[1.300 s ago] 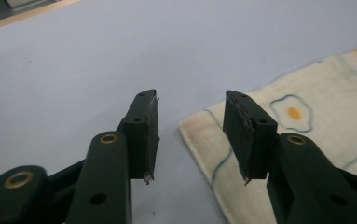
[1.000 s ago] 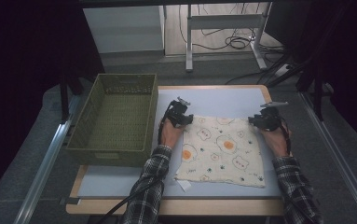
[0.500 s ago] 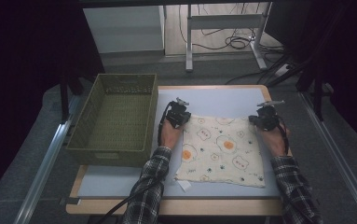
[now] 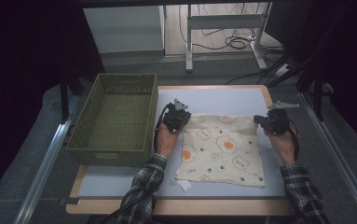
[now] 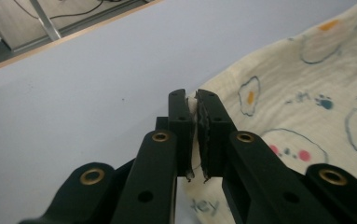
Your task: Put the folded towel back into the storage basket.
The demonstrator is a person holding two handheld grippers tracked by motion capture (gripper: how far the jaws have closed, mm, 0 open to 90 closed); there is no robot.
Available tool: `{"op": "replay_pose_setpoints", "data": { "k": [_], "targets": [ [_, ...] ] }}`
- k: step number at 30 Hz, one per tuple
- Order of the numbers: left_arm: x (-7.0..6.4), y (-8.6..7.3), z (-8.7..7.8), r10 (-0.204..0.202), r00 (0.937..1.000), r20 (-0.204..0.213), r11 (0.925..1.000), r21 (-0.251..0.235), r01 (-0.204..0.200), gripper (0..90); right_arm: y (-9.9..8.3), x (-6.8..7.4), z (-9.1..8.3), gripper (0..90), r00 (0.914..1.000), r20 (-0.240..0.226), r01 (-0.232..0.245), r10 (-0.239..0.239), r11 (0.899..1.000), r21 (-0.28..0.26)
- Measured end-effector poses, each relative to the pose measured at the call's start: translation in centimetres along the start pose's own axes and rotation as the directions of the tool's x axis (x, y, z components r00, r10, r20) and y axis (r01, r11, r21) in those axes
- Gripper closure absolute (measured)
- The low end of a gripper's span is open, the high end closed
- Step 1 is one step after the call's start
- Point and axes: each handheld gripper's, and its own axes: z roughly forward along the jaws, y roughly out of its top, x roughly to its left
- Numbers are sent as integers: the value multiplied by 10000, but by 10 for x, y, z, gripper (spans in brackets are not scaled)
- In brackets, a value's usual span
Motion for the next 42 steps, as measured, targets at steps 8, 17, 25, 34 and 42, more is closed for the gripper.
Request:
{"op": "replay_pose_setpoints", "data": {
  "k": [8,17,25,34,42],
  "targets": [
    [-20,-18,-13,747,9970,225,9971,-149,-744,848,-15,11,-22,873,9994,-161,310,-313,9994,-158],
    [-30,-39,-33,599,9951,781,9972,-489,-562,846,-43,23,-51,872,9981,-496,351,-357,9993,-143],
    [-43,-57,-52,572,9888,1376,9968,-640,-488,844,-70,34,-74,872,9960,-830,323,-333,9994,-137],
    [-54,-76,-76,633,9824,1759,9952,-850,-489,843,-93,51,-97,871,9918,-1194,420,-448,9988,-260],
    [-65,-95,-91,784,9770,1981,9943,-861,-623,840,-111,66,-110,870,9884,-1403,589,-586,9983,-25]
  ]
}}
